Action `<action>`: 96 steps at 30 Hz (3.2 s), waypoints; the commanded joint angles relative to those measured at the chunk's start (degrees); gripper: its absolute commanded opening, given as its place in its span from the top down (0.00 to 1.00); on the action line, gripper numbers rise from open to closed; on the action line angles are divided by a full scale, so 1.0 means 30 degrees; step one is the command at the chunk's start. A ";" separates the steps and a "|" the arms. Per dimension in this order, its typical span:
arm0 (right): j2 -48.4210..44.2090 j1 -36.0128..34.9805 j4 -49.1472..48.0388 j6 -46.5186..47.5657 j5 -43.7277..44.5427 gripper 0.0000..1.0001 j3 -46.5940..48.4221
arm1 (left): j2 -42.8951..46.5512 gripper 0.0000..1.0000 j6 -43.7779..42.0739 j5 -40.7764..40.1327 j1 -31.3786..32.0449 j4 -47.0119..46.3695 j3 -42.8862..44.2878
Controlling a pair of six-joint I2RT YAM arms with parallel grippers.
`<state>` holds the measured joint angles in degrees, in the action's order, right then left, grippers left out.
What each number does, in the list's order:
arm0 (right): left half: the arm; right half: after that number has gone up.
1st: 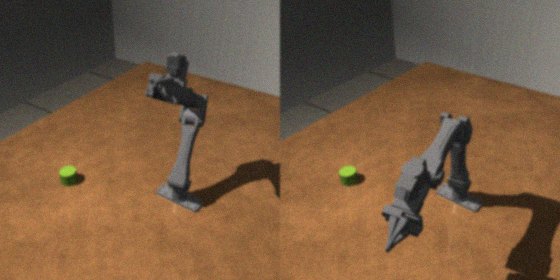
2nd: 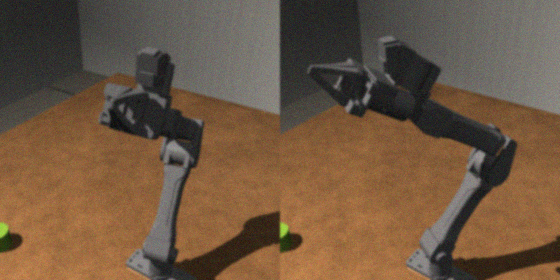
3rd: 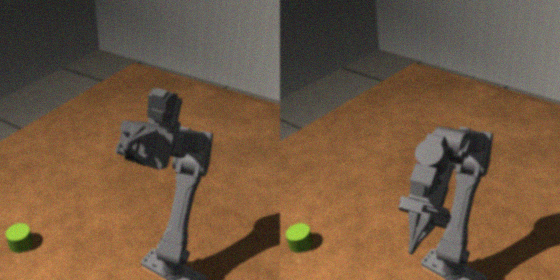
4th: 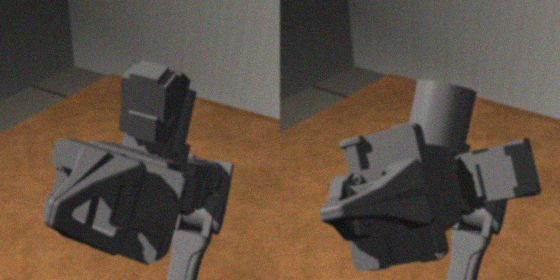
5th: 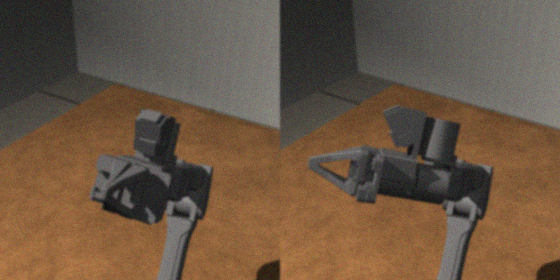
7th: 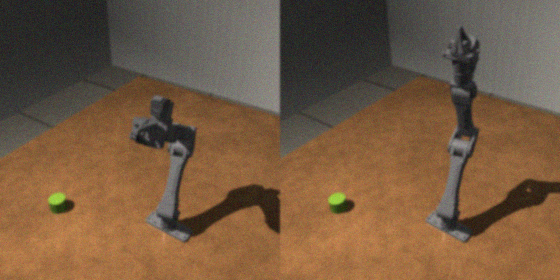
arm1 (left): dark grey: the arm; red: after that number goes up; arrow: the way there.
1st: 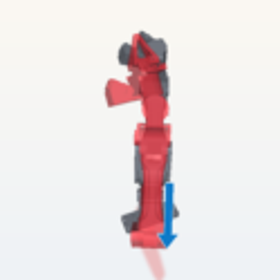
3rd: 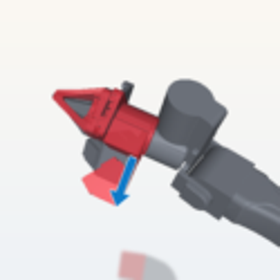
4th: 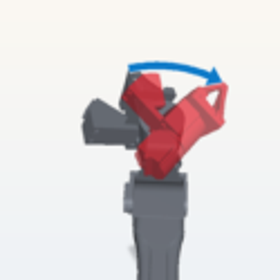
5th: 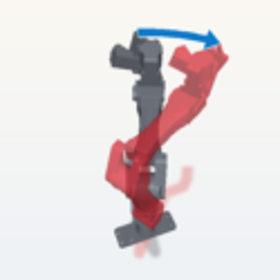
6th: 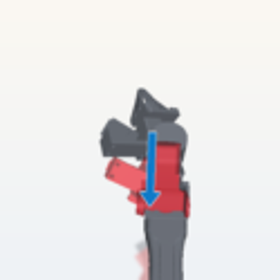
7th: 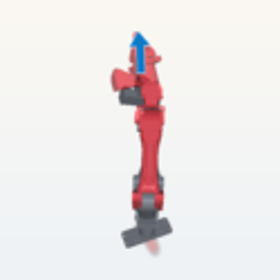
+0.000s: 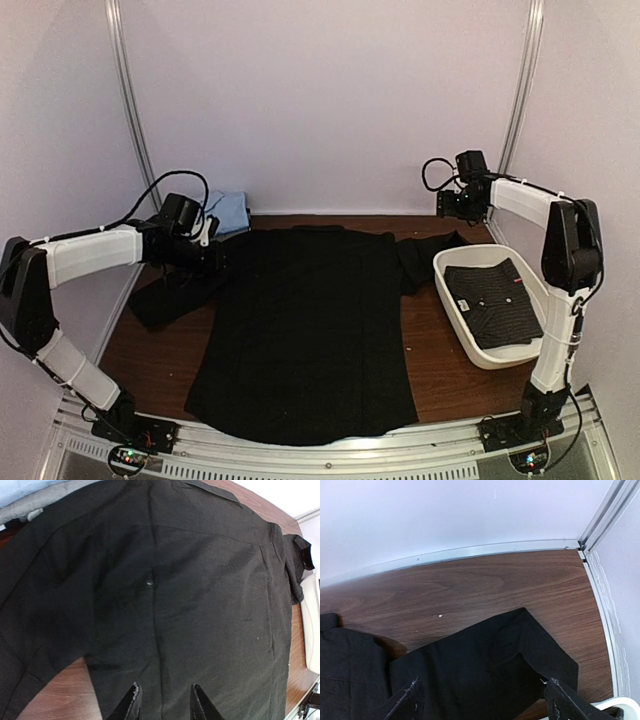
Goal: Fold and stack the long sleeve shirts
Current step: Pick up the sleeve from the center of the board, then pass from the right arm to the left
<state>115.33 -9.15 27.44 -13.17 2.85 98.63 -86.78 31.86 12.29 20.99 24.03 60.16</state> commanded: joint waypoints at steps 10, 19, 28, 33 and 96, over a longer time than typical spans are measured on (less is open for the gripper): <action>0.2521 0.1765 0.1008 0.1196 -0.1146 0.19 0.0485 | 0.0106 0.66 0.0258 0.0737 0.0795 -0.1068 -0.0582; 0.3950 0.2422 0.0202 0.1460 -0.1448 0.25 0.1141 | 0.0265 0.67 0.0250 0.0676 0.0796 -0.1069 -0.0683; 0.5534 0.2490 0.0956 0.2044 -0.2985 0.39 0.2981 | 0.0477 0.67 0.0472 0.0626 0.0796 -0.1093 -0.0950; 0.5532 0.2436 0.1161 0.2097 -0.4138 0.64 0.3024 | 0.0555 0.67 0.0744 0.0677 0.0795 -0.1076 -0.1011; 0.0966 -0.9839 -0.8488 -0.9261 -1.3136 1.00 -0.0559 | -0.4002 0.36 0.3666 0.4425 0.3957 -1.1903 -0.0081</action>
<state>119.61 -38.02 4.25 -40.40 -35.31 97.91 -97.71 43.27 26.04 32.47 -6.48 58.06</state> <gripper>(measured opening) 0.014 0.611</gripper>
